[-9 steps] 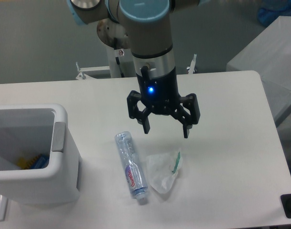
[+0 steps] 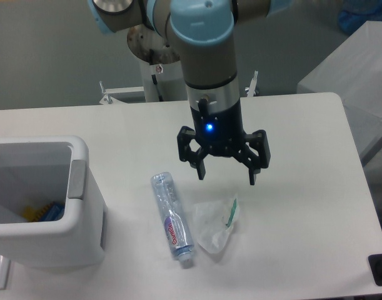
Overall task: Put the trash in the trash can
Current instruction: 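Lower the open gripper down onto the crumpled clear plastic bag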
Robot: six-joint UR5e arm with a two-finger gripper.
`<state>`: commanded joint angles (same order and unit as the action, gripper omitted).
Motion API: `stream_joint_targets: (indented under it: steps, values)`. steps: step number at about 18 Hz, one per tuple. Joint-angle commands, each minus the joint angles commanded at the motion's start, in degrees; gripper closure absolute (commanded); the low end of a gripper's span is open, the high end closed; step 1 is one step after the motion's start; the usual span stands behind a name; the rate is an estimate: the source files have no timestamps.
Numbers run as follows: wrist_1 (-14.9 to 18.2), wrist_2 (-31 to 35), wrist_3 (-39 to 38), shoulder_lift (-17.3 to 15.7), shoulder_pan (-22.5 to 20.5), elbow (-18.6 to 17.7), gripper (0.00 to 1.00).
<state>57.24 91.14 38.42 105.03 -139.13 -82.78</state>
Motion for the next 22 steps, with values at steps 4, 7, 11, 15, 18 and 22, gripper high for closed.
stream_joint_targets:
  steps: [4,7,11,15,18,22]
  values:
    - [-3.89,-0.09,-0.98,0.17,-0.61,-5.8,0.0]
    - [-4.42,-0.44,1.3,2.28,-2.28,-7.48,0.0]
    - [-4.68,-0.35,7.01,5.36,-3.16,-12.13,0.0]
    - [-6.35,-0.26,7.73,9.57,-4.83,-12.49,0.0]
    - [-6.44,-0.26,7.55,11.07,-4.83,-12.58,0.0]
    - [-7.49,-0.26,7.11,13.1,-4.57,-13.19,0.0]
